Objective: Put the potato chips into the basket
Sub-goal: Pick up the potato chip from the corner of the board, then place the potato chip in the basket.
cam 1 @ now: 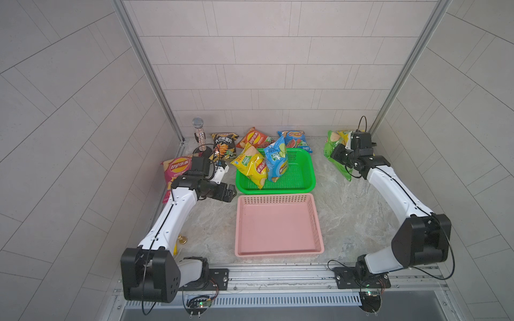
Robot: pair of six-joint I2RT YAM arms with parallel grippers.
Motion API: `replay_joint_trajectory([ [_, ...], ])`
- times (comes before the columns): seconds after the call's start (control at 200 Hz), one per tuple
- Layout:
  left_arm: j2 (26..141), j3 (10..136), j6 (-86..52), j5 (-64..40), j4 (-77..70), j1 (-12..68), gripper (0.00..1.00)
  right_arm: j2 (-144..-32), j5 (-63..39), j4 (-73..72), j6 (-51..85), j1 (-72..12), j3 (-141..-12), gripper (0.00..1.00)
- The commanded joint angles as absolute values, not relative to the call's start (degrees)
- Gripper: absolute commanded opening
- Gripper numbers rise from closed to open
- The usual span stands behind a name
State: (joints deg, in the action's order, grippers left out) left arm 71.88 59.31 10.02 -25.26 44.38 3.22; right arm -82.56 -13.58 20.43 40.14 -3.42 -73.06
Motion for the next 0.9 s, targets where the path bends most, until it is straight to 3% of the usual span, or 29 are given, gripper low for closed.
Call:
replay_joint_trajectory([
  [0.0,71.1,58.7,10.4,-25.4,43.9,2.9,1.00,-78.2,-19.2,16.7,43.1,-6.1,-72.4,0.00],
  [0.255,71.1,58.4,10.5,-25.4,43.7,2.9,1.00,-75.0,-22.8,12.9,43.6,-13.8,-72.4,0.00],
  [0.42,71.1,58.4,10.6,-25.5,43.8,2.9,1.00,-76.9,-28.7,-0.1,51.3,-16.3,-68.2,0.00],
  [0.605,71.1,58.4,10.6,-25.4,43.9,2.9,1.00,-83.6,-35.4,-19.6,61.4,-17.5,-63.8,0.00],
  [0.896,71.2,58.4,10.6,-25.4,43.9,2.9,1.00,-94.7,-42.0,-33.6,65.1,-17.4,-62.0,0.00],
])
